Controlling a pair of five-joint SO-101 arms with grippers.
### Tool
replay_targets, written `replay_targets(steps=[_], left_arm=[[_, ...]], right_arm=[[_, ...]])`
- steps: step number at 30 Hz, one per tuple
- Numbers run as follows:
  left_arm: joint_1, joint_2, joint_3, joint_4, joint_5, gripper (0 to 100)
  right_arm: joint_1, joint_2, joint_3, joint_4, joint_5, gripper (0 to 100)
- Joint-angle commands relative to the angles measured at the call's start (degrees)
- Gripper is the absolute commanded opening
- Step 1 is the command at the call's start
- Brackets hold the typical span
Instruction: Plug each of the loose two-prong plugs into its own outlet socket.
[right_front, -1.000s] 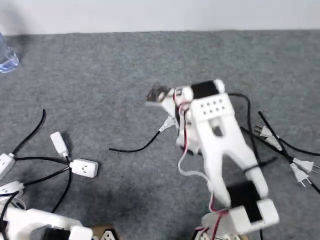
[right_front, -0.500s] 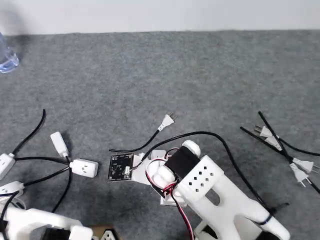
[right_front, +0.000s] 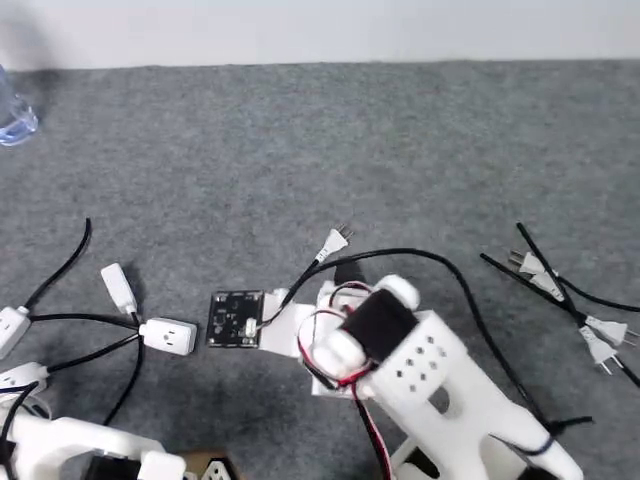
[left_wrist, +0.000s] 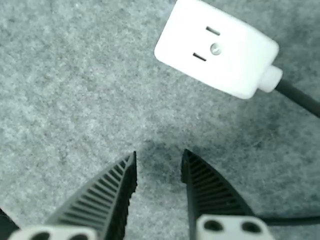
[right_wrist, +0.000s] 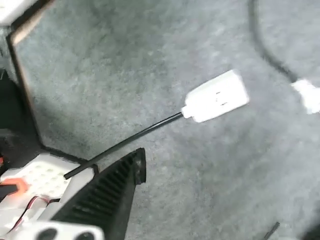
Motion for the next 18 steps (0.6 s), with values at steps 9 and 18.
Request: replay_targets(steps=[9, 18], left_arm=[[14.2, -1.3, -0.2, 1.1, -0.4, 14], [58.6, -1.4, -4.1, 15.1, -0.1, 14]], right_arm=[[39.8, -11.6, 9.7, -6.6, 10.5, 63.8], [55.5, -18.9, 38.8, -31.1, -5.6, 63.8]])
